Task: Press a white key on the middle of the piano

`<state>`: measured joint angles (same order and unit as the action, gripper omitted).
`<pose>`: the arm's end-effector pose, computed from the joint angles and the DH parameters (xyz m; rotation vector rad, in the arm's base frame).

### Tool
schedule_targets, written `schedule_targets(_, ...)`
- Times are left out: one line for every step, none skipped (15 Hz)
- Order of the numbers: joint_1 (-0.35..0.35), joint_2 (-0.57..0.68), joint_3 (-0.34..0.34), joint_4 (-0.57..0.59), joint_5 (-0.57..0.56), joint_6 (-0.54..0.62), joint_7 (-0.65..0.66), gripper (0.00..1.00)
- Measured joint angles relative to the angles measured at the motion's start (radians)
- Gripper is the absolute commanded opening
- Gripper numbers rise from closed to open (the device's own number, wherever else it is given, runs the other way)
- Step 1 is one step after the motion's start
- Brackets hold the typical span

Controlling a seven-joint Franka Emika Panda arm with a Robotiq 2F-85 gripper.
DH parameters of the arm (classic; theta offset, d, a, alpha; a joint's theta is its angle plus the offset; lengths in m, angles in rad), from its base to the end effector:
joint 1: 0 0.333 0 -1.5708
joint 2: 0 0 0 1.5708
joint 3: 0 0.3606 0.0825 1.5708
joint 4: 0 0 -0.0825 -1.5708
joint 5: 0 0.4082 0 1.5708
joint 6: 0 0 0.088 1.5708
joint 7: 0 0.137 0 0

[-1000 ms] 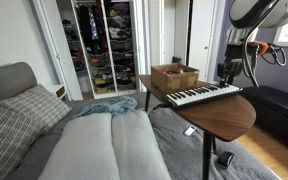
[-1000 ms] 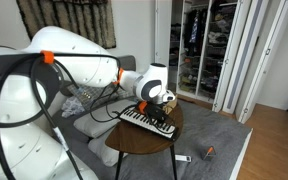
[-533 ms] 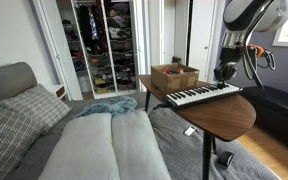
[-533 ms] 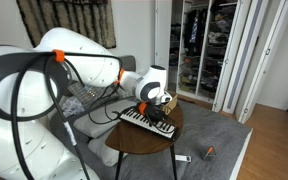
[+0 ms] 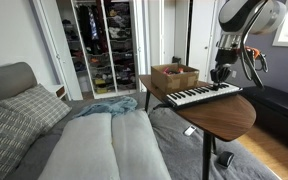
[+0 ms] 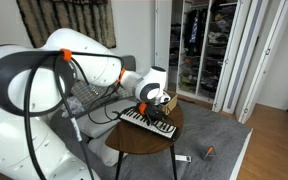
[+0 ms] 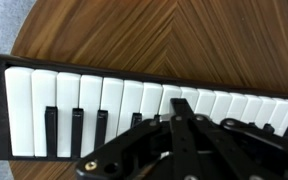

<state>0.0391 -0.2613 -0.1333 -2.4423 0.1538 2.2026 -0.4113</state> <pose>0.4586 -0.0346 0.4011 -2.9705 -0.3452 -0.0850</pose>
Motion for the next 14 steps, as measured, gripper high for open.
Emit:
schedule_targets(0.001,0.003,0.001,0.000,0.003,0.000,-0.006,0.00)
schedule_targets(0.003,0.005,0.001,0.001,0.006,0.000,-0.011,0.00)
schedule_targets(0.004,0.007,0.002,0.001,0.011,0.000,-0.017,0.00)
schedule_targets(0.005,0.009,0.003,0.001,0.016,0.000,-0.022,0.00)
schedule_targets(0.005,0.010,0.004,0.001,0.021,0.000,-0.028,0.00)
schedule_targets(0.005,0.010,0.004,0.001,0.026,0.000,-0.031,0.00)
schedule_targets(0.005,0.010,0.005,0.001,0.032,0.000,-0.035,0.00)
schedule_targets(0.005,0.010,0.006,0.001,0.037,0.000,-0.037,0.00)
schedule_targets(0.005,0.010,0.006,0.001,0.041,0.000,-0.039,0.00)
schedule_targets(0.005,0.011,0.007,0.001,0.043,0.000,-0.040,0.00)
schedule_targets(0.005,0.011,0.007,0.001,0.044,0.000,-0.041,0.00)
schedule_targets(0.005,0.012,0.007,0.001,0.044,0.000,-0.041,0.00)
schedule_targets(0.005,0.013,0.007,0.001,0.044,0.000,-0.041,0.00)
schedule_targets(0.005,0.015,0.007,0.001,0.044,0.000,-0.041,0.00)
